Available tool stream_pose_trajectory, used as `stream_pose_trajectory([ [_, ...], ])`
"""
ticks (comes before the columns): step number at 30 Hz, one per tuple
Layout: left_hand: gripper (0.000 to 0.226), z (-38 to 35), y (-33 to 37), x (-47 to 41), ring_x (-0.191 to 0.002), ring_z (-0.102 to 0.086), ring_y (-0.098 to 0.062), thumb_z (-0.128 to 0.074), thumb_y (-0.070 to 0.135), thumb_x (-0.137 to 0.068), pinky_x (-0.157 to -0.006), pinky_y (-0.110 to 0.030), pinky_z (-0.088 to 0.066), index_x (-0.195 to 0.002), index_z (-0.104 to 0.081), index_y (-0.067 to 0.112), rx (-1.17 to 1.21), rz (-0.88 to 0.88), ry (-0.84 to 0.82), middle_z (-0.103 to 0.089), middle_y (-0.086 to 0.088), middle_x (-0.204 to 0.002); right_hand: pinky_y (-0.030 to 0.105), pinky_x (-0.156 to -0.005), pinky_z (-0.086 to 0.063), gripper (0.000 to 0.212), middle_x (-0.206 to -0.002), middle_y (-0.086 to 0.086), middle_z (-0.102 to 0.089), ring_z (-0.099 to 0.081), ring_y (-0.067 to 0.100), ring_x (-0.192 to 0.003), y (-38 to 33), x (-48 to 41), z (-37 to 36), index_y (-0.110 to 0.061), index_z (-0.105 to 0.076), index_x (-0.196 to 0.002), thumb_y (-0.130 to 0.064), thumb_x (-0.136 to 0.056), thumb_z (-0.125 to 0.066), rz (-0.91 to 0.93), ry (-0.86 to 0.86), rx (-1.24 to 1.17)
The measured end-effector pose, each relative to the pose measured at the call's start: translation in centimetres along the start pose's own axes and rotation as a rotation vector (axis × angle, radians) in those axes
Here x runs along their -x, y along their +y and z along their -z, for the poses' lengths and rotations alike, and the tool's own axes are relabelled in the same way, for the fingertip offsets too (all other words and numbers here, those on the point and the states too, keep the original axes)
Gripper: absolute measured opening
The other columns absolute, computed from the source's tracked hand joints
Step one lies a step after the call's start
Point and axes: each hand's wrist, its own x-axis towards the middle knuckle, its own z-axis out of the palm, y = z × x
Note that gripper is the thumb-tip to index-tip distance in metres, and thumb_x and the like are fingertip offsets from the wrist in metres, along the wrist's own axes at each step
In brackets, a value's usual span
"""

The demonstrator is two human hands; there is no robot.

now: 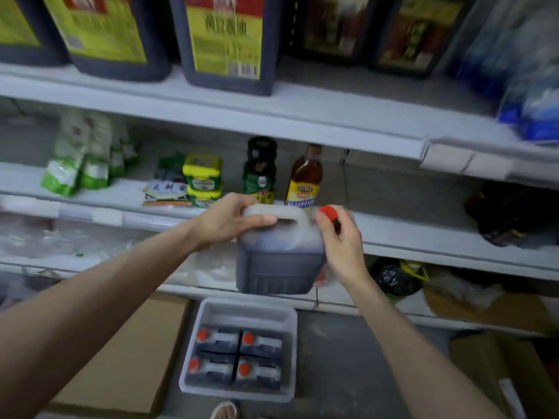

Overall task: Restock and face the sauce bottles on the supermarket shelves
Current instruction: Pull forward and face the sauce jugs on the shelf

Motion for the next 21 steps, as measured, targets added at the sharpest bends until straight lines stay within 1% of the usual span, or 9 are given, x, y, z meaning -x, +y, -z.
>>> stream_pose_trajectory([
  [3,0.04,5.4,8.1,1.6,-0.059,-0.04,-0.008,-0.069,0.035,-0.084,-0.052,-0.025,-0.028,-0.074,-0.058,-0.002,-0.052,-0.062,0.075,-0.046,0.0,-0.064,0.008,-0.072,-0.038,0.011,-0.086,-0.002,-0.06,-0.052,-0.007,-0.074,-9.0,-1.4,2.0,-0.024,-0.057,-0.089,-0.02,-0.098,-0.053,0.082,0.02,-0.076],
  [6,0.035,9.8,15.6,3.5,-0.049,-0.038,-0.001,-0.068,0.03,-0.087,-0.048,-0.019,-0.029,-0.06,-0.05,0.016,-0.105,-0.159,0.148,-0.042,0.012,-0.053,0.006,-0.068,-0.038,0.013,-0.08,-0.008,-0.059,-0.051,-0.01,-0.069,-17.2,-2.4,4.0,-0.016,-0.056,-0.089,-0.02,-0.099,-0.05,0.169,0.043,-0.126],
  [9,0.035,13.4,21.7,5.0,-0.055,-0.04,-0.004,-0.069,0.039,-0.085,-0.053,-0.024,-0.032,-0.064,-0.055,0.015,-0.106,-0.233,0.238,-0.047,0.011,-0.057,0.006,-0.067,-0.038,0.016,-0.08,-0.008,-0.059,-0.051,-0.009,-0.069,-24.4,-3.2,6.0,-0.016,-0.057,-0.087,-0.023,-0.099,-0.049,0.3,0.066,-0.146],
  [12,0.034,16.4,27.2,6.5,-0.044,-0.038,0.002,-0.066,0.033,-0.089,-0.044,-0.015,-0.029,-0.063,-0.05,0.018,-0.05,-0.316,0.342,-0.045,0.016,-0.045,0.009,-0.065,-0.039,0.019,-0.079,-0.007,-0.06,-0.051,-0.006,-0.069,-30.7,-4.4,7.7,-0.02,-0.06,-0.086,-0.033,-0.097,-0.052,0.406,0.106,-0.158],
  [13,0.035,17.1,28.8,6.8,-0.044,-0.038,0.002,-0.065,0.032,-0.09,-0.045,-0.014,-0.029,-0.063,-0.048,0.019,-0.04,-0.352,0.378,-0.044,0.017,-0.045,0.009,-0.064,-0.039,0.02,-0.078,-0.006,-0.061,-0.052,-0.005,-0.068,-32.6,-4.8,8.2,-0.021,-0.062,-0.085,-0.034,-0.096,-0.053,0.434,0.127,-0.17],
  [15,0.033,18.5,32.0,7.7,-0.051,-0.039,0.002,-0.066,0.035,-0.089,-0.05,-0.019,-0.03,-0.064,-0.051,0.019,-0.023,-0.425,0.448,-0.046,0.015,-0.052,0.009,-0.062,-0.039,0.024,-0.076,-0.004,-0.062,-0.052,-0.005,-0.065,-36.4,-5.6,9.1,-0.015,-0.064,-0.082,-0.033,-0.095,-0.055,0.486,0.171,-0.216],
  [17,0.028,20.1,34.6,8.4,-0.054,-0.041,0.003,-0.064,0.034,-0.089,-0.053,-0.019,-0.033,-0.068,-0.058,0.017,-0.032,-0.461,0.492,-0.05,0.015,-0.056,0.011,-0.06,-0.038,0.027,-0.071,-0.002,-0.06,-0.049,-0.002,-0.06,-39.8,-6.0,9.9,-0.01,-0.064,-0.08,-0.032,-0.095,-0.057,0.54,0.195,-0.249],
  [19,0.027,21.6,36.9,9.1,-0.06,-0.046,-0.002,-0.063,0.037,-0.089,-0.057,-0.021,-0.036,-0.077,-0.066,0.012,-0.064,-0.462,0.538,-0.056,0.01,-0.066,0.013,-0.058,-0.037,0.028,-0.068,-0.002,-0.058,-0.048,0.004,-0.061,-42.6,-6.2,10.6,-0.011,-0.063,-0.076,-0.032,-0.094,-0.058,0.6,0.203,-0.251],
  [21,0.033,23.0,38.9,9.8,-0.066,-0.046,-0.01,-0.063,0.041,-0.088,-0.06,-0.027,-0.034,-0.08,-0.067,0.009,-0.092,-0.495,0.565,-0.056,0.002,-0.071,0.013,-0.059,-0.037,0.027,-0.067,-0.004,-0.057,-0.048,0.005,-0.062,-45.2,-6.4,11.2,-0.016,-0.062,-0.072,-0.033,-0.093,-0.059,0.648,0.229,-0.252],
])
